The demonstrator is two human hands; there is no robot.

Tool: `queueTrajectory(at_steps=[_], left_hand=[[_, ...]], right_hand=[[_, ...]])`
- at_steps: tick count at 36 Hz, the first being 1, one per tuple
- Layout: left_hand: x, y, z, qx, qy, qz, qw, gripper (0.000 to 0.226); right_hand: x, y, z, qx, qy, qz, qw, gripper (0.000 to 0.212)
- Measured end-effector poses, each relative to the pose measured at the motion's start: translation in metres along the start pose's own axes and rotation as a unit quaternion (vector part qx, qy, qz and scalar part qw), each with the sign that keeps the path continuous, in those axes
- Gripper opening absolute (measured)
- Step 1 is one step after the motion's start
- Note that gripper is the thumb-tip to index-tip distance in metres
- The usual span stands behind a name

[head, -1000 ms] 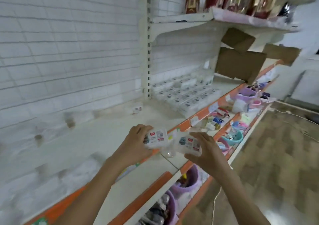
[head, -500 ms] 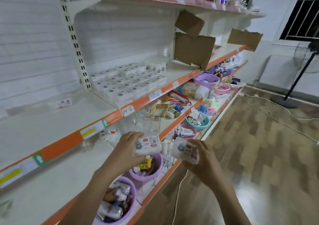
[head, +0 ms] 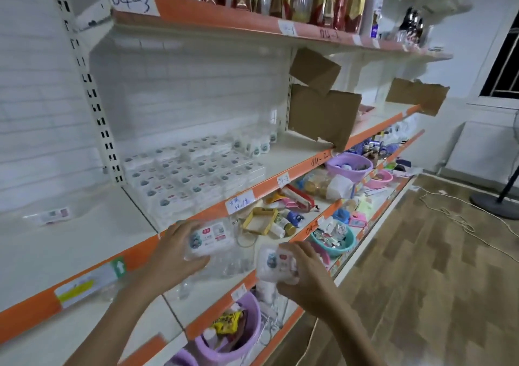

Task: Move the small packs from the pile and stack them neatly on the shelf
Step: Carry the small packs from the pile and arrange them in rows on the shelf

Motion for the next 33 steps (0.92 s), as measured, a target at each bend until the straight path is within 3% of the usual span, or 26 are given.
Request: queueTrajectory(at_steps=[5,12,23,33], left_hand=[[0.058,0.036,-0.02,0.021,0.029,0.077,0.996,0.066],[0.113,0.087,-0.065,0.035,0.106,0.111,0.988,0.066],[0.128,0.134,-0.136,0.04,0.232,0.077,0.969,0.065],[0.125,0.147,-0.166,-0.013,0.333,0.098,0.938,0.066]], right_hand=[[0.091,0.023,0.001,-0.012,0.063,-0.054,0.996,0.065],[0.211,0.034,-0.026,-0.076,0.169,-0.091,0.978,0.07],[0.348,-0.006,-0.097,-0.075,0.265,-0.217,0.937,0.07],[0.43,-0.052,-0.138,-0.062,0.305,-0.327,0.892,0.073]])
Point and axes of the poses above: each hand's wrist, its own x-axis towards the middle knuckle, its own y-axis out of the back of the hand, z = x × y, the point moved 5 cm from there along x, towards the middle knuckle, and after that the axes turned 10 degrees about -z, right-handed, at the moved point
